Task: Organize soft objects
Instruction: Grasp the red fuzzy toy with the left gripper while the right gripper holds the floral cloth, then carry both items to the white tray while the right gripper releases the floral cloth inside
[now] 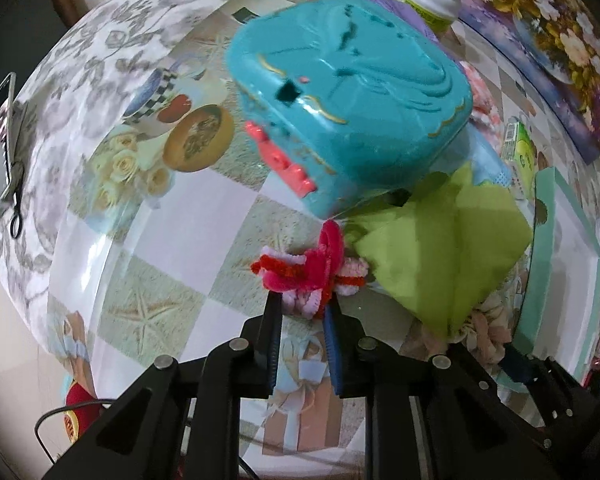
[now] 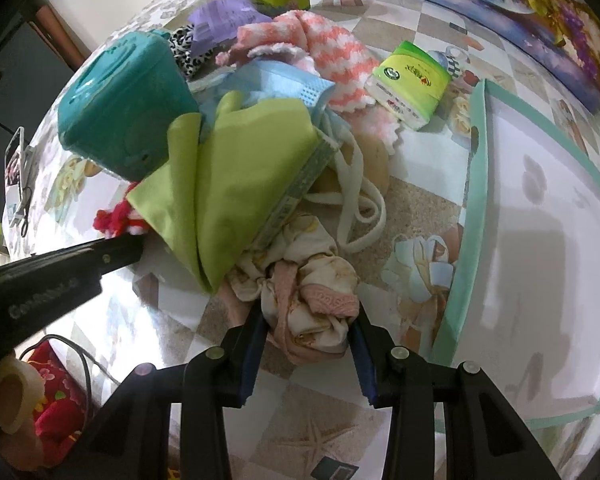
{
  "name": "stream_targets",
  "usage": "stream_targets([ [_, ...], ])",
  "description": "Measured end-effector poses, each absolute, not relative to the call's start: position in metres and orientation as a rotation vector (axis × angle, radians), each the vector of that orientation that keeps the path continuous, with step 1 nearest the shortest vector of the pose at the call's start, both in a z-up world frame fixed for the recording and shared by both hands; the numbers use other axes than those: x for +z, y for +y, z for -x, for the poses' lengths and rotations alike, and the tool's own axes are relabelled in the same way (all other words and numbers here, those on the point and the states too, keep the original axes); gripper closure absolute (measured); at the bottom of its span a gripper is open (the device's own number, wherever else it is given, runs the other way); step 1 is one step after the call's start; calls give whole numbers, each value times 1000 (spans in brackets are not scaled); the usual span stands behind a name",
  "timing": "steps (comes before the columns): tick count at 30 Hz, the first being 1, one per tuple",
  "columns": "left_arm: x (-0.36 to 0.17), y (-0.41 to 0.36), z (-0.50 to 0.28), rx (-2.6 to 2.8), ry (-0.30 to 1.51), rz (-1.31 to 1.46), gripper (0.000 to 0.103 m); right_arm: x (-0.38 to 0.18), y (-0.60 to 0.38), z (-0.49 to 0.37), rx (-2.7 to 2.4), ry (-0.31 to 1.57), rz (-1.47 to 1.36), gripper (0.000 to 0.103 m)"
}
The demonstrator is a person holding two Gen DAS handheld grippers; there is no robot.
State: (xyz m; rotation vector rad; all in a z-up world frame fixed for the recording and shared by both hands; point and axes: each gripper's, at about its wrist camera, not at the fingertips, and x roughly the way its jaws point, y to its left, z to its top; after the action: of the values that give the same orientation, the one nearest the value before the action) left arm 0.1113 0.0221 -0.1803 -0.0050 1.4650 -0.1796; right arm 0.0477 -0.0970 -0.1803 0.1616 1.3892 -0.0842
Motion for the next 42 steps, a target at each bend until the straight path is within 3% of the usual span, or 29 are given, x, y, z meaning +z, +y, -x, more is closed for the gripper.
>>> stream_targets([
  [18,-162,36,-98,-155,1416,92,83,-163,-112,-24,-68,1358,-231,83],
  [33,-130,54,-87,-210,1308,128,83,-99,-125,2,-60,1129,-309,84],
  [42,-100,21,-73,-330,1275,93,83,-87,-150,12,-180,1098,-368,84],
])
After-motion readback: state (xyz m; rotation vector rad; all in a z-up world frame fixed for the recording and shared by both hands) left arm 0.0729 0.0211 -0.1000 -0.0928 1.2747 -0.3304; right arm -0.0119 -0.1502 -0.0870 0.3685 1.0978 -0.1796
